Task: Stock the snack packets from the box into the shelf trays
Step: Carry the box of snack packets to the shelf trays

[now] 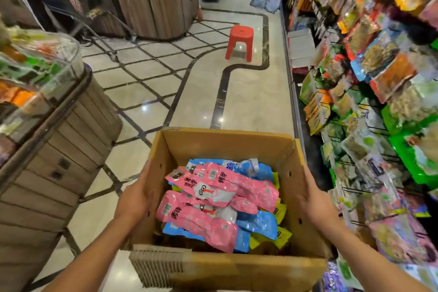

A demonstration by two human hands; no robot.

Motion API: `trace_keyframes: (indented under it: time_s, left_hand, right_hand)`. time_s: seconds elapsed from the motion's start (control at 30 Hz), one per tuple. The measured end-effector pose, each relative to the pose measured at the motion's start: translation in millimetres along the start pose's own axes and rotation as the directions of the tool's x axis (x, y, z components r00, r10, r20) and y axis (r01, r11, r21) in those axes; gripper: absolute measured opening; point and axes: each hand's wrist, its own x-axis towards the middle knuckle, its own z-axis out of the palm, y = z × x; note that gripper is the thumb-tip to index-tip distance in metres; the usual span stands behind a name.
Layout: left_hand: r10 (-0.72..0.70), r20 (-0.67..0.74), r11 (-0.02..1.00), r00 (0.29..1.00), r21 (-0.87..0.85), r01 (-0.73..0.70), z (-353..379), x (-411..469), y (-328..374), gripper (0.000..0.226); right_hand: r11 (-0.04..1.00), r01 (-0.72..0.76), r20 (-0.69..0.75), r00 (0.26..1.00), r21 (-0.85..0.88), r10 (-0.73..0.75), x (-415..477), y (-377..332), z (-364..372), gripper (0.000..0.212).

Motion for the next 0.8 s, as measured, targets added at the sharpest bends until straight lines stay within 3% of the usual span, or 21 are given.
trace_keyframes:
  time_s: [0.27,0.5,0.7,0.8]
  left_hand:
    - [-0.020,-0.002,1.000,1.000,-0.010,0.020,-1.5,159.0,46.5,0.090]
    - [0.054,0.046,0.998,0.997,0.043,-0.056,-19.1,311.8,107.3,0.083]
    - [0.124,0.079,0.992,0.989,0.025,-0.126,-12.7,447.8,161.8,0.094]
    - [0.127,0.054,0.992,0.991,-0.029,-0.125,-4.3,509.2,201.7,0.085]
  right_hand:
    - [0.999,-0.018,-0.025,1.000,-0.048,0.017,156.1,-29.7,-14.9,0.112]
    - [0.997,-0.082,-0.010,0.997,-0.012,0.082,283.1,-50.3,-42.7,0.112]
    - [0.990,-0.141,-0.017,0.990,-0.012,0.140,405.2,-51.1,-66.6,0.108]
    - [0.991,-0.135,-0.020,0.991,-0.001,0.135,475.8,-43.4,-77.0,0.106]
